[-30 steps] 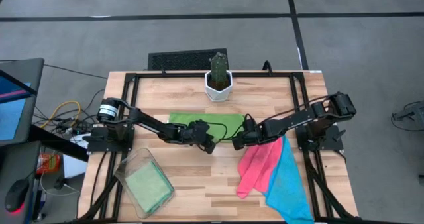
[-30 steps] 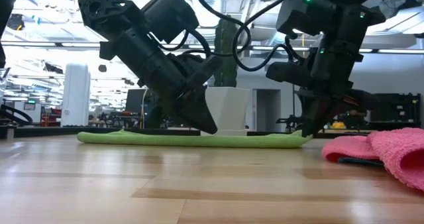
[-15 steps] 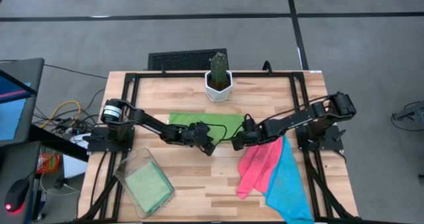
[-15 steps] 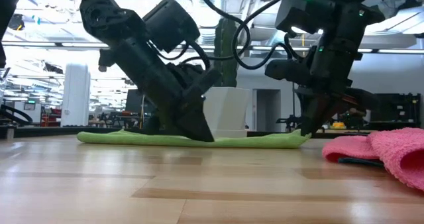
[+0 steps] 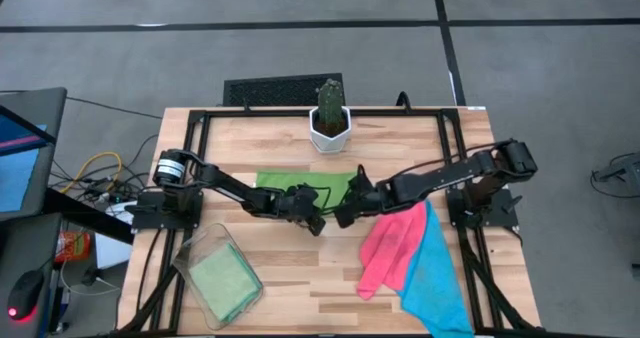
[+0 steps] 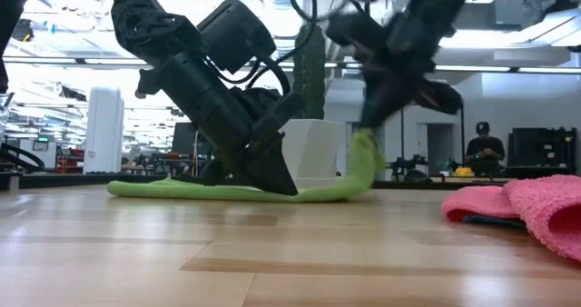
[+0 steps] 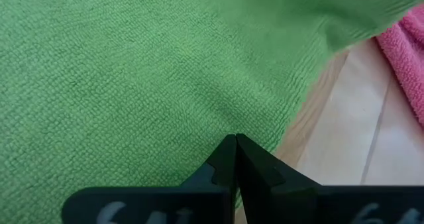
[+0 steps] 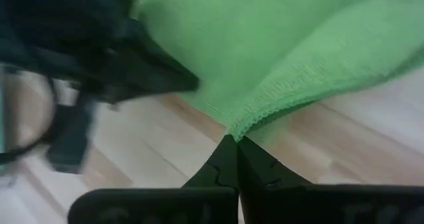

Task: Fold microfiber towels
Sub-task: Fold the green microfiber cloth

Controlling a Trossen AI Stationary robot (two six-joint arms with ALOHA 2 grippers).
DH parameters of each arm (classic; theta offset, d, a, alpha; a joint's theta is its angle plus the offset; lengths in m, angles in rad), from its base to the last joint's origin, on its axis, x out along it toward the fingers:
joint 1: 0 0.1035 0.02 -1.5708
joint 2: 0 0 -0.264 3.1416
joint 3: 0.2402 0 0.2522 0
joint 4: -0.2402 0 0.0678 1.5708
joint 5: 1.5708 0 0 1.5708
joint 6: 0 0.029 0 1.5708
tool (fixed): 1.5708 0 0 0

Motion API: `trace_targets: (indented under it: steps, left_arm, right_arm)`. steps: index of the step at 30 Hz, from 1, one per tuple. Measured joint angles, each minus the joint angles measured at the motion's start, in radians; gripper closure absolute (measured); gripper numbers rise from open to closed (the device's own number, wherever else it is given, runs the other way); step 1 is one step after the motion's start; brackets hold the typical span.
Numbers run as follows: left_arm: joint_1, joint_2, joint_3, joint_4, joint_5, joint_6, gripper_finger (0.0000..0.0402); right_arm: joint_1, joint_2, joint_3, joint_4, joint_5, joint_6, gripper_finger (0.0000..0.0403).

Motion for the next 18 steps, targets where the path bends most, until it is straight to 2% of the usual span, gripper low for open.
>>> trace_targets:
  steps: [4,10,18]
  left_arm:
    - [0.0,0.0,-0.001,0.008,0.01,0.0,0.0402]
    - [0.0,0.001,-0.002,0.023,0.014,-0.005,0.0402]
    - [0.0,0.003,-0.003,0.035,0.033,-0.004,0.0402]
  right_arm:
    - [-0.009,0.009,0.039,0.042,0.0,-0.065,0.0386]
    - [-0.019,0.079,0.042,0.161,-0.037,-0.07,0.0385]
    - [-0.019,0.182,0.095,0.197,-0.076,-0.107,0.0383]
